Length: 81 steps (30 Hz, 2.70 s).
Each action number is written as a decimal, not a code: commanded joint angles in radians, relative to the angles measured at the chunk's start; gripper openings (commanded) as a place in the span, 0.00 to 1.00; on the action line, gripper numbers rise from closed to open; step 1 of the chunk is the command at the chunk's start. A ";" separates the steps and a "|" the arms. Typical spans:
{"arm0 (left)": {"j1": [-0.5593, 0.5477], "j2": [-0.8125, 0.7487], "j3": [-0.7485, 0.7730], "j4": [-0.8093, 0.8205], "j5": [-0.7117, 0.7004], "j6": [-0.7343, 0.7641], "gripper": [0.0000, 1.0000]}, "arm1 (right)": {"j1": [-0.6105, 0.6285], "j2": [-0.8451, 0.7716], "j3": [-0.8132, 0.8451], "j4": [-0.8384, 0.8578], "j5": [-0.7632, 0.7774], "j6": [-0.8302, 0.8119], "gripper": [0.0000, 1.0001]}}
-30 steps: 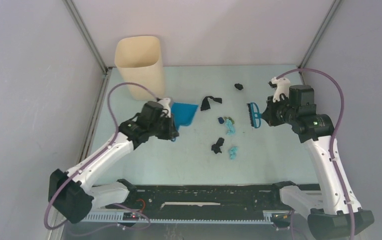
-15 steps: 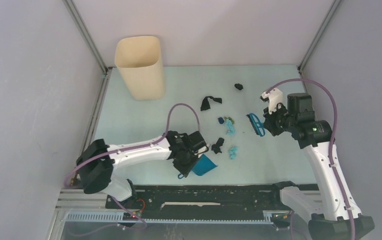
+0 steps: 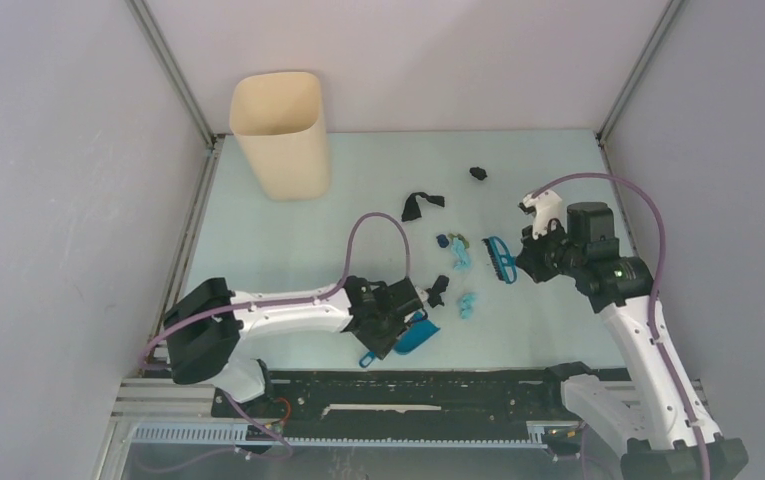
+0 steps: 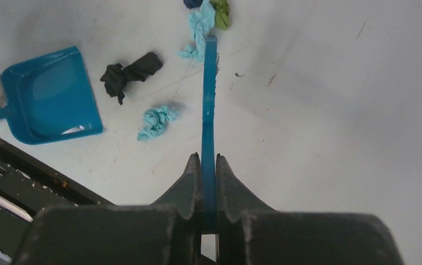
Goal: Sweep away the paper scraps from the table
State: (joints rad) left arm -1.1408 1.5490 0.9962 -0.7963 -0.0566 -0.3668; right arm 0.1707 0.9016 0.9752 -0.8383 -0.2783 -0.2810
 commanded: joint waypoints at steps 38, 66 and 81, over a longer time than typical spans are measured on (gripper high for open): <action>-0.202 -0.310 -0.177 0.025 -0.117 -0.136 0.10 | 0.152 0.063 0.048 0.064 0.207 -0.060 0.00; -0.035 -0.033 0.020 0.037 -0.010 -0.058 0.02 | 0.443 0.892 0.556 0.066 0.463 -0.206 0.00; 0.013 0.025 0.069 0.098 -0.050 -0.031 0.01 | 0.575 0.849 0.552 -0.195 0.046 -0.067 0.00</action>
State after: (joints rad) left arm -1.1351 1.5539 1.0054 -0.7433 -0.0757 -0.4263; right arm 0.7269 1.7988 1.5169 -0.9367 -0.0307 -0.4149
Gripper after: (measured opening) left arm 0.250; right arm 0.074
